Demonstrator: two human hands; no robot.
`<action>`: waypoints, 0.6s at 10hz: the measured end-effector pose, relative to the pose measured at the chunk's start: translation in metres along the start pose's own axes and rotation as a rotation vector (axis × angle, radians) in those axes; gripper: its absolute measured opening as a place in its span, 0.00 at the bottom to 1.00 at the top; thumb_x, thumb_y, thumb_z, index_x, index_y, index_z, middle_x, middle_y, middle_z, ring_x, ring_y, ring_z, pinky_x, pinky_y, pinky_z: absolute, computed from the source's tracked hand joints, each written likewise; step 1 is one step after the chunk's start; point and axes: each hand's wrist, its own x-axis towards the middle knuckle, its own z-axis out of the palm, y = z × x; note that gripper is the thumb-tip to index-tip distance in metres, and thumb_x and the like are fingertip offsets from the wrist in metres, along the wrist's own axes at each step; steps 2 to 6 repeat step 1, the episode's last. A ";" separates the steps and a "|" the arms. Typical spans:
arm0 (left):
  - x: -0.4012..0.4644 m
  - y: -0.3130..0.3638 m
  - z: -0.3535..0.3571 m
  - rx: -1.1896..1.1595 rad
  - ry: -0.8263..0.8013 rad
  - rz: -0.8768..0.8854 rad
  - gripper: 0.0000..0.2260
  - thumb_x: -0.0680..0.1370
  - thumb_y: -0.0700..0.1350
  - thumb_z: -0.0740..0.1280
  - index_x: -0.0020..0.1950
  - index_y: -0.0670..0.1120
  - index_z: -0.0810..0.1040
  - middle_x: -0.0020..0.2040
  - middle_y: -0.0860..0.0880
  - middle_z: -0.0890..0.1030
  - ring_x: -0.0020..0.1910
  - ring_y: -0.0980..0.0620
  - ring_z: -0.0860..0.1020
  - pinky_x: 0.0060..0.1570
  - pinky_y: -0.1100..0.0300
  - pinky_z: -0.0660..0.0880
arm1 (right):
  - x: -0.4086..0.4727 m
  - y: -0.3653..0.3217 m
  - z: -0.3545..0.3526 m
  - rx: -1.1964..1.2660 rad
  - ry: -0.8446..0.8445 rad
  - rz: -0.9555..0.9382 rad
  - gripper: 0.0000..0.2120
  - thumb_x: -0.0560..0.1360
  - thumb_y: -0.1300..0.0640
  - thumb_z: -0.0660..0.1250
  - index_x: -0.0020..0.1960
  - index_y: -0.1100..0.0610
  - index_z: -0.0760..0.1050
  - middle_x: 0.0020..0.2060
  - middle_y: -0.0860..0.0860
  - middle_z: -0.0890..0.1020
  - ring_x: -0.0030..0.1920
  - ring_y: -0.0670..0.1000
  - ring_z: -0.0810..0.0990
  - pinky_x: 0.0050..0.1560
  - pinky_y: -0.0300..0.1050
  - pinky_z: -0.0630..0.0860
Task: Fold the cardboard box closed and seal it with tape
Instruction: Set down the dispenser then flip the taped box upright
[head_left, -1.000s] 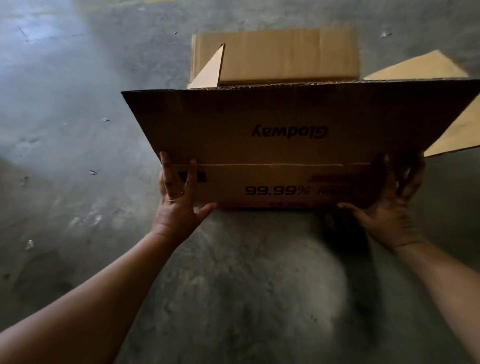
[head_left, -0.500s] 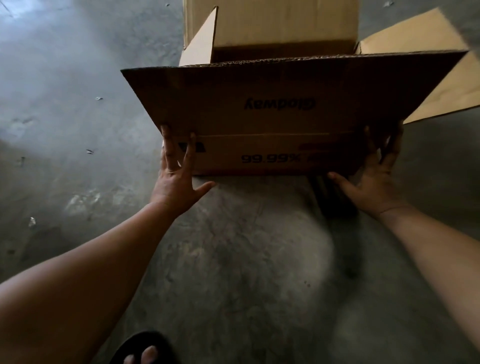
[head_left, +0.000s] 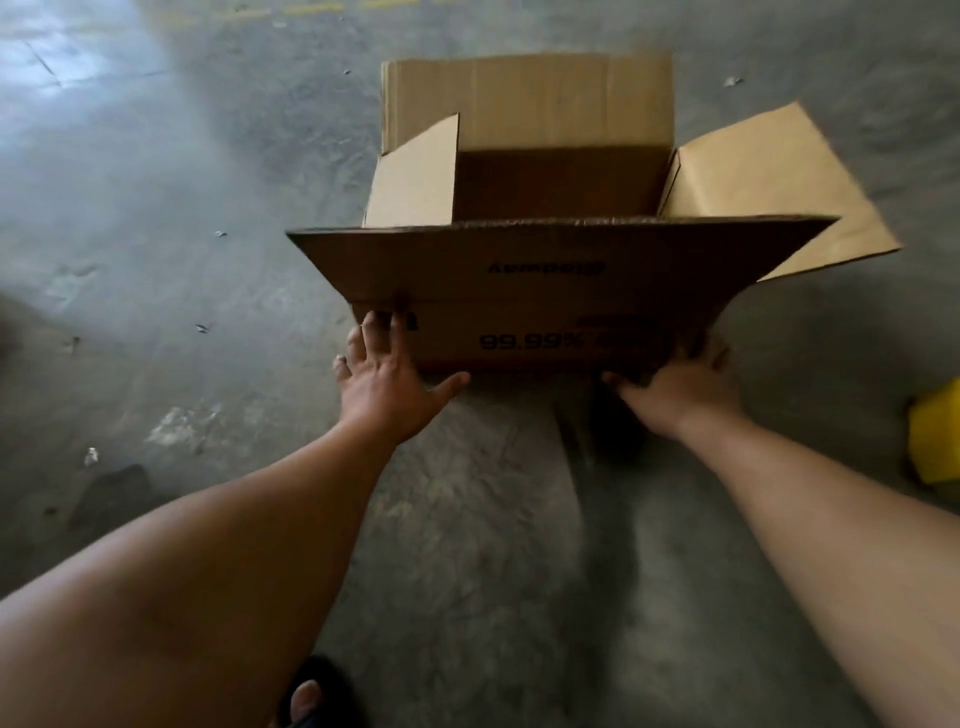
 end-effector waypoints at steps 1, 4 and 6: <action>0.012 0.015 -0.010 -0.020 -0.127 -0.011 0.51 0.66 0.80 0.57 0.79 0.51 0.52 0.78 0.42 0.56 0.75 0.37 0.61 0.70 0.39 0.63 | -0.002 -0.020 -0.036 -0.034 -0.131 0.015 0.58 0.57 0.18 0.48 0.78 0.50 0.50 0.77 0.56 0.55 0.75 0.63 0.54 0.71 0.58 0.59; 0.012 0.015 -0.010 -0.020 -0.127 -0.011 0.51 0.66 0.80 0.57 0.79 0.51 0.52 0.78 0.42 0.56 0.75 0.37 0.61 0.70 0.39 0.63 | -0.002 -0.020 -0.036 -0.034 -0.131 0.015 0.58 0.57 0.18 0.48 0.78 0.50 0.50 0.77 0.56 0.55 0.75 0.63 0.54 0.71 0.58 0.59; 0.012 0.015 -0.010 -0.020 -0.127 -0.011 0.51 0.66 0.80 0.57 0.79 0.51 0.52 0.78 0.42 0.56 0.75 0.37 0.61 0.70 0.39 0.63 | -0.002 -0.020 -0.036 -0.034 -0.131 0.015 0.58 0.57 0.18 0.48 0.78 0.50 0.50 0.77 0.56 0.55 0.75 0.63 0.54 0.71 0.58 0.59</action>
